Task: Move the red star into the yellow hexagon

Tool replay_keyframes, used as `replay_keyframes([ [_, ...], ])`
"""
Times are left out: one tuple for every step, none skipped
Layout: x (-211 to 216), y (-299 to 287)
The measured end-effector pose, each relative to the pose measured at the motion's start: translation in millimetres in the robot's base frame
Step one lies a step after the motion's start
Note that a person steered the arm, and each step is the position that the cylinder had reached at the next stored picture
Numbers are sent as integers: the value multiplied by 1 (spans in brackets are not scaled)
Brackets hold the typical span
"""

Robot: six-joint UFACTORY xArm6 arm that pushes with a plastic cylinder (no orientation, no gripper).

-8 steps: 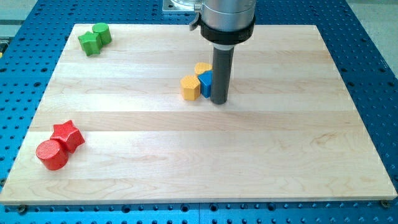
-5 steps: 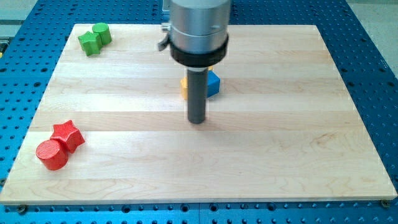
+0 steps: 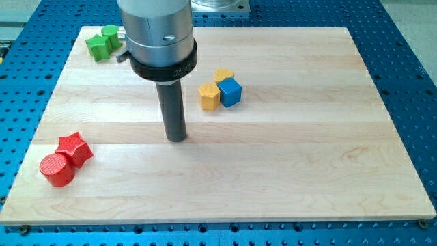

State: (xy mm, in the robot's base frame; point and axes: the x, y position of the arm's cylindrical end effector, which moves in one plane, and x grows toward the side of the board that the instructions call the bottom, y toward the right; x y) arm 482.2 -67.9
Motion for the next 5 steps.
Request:
replay_keyframes([
  [8, 7],
  [9, 8],
  [35, -12],
  [75, -25],
  [129, -108],
])
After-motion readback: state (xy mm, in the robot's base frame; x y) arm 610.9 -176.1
